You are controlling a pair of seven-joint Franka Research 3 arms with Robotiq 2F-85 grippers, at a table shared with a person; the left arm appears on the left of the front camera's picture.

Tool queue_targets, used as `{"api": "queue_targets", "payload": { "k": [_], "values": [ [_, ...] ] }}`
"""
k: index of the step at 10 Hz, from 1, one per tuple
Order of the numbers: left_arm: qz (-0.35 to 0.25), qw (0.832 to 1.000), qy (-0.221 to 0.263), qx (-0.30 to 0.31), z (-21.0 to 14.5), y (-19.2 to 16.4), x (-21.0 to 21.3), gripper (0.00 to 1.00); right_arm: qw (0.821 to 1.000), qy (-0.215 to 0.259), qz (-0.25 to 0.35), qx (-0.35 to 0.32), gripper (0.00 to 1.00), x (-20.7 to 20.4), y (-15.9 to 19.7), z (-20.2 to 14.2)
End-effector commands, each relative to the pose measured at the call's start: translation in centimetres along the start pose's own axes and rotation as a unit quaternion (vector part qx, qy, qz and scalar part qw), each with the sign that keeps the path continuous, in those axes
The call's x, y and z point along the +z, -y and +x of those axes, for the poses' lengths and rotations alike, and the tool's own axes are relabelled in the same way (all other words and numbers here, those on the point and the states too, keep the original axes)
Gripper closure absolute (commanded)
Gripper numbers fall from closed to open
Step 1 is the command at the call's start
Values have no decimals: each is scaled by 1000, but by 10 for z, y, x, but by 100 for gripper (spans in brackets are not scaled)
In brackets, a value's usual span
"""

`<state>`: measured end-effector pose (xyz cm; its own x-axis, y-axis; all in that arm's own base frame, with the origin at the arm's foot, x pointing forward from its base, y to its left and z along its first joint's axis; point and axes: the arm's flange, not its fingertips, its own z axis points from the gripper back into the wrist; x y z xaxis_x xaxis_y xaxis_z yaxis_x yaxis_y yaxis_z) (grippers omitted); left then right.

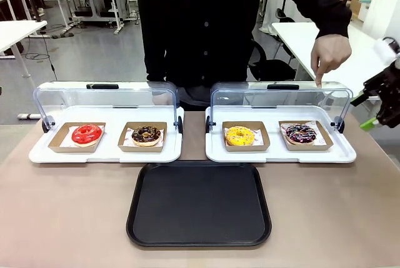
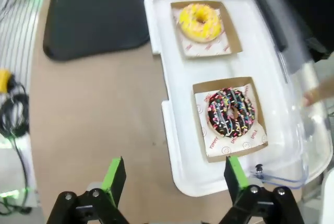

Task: Move the fourth donut from the left to the tray.
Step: Pick up the Paper togo box containing the Donut indicated by the person and place it on the Handle tray.

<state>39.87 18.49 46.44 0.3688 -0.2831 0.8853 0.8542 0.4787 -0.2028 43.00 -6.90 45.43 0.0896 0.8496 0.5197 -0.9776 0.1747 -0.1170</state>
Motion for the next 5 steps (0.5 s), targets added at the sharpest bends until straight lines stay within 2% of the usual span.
{"api": "queue_targets", "payload": {
  "k": [1, 4, 5],
  "values": [
    [-4, 1000, 5, -9, 0, 1, 1, 0, 997, -41, -38, 51, 0, -24, -15, 1],
    [-4, 1000, 5, -9, 0, 1, 1, 0, 990, -92, -77, 70, 0, -55, -18, -3],
    [-4, 1000, 5, -9, 0, 1, 1, 0, 993, -78, -70, 57, 0, -52, -17, -5]
  ]
}}
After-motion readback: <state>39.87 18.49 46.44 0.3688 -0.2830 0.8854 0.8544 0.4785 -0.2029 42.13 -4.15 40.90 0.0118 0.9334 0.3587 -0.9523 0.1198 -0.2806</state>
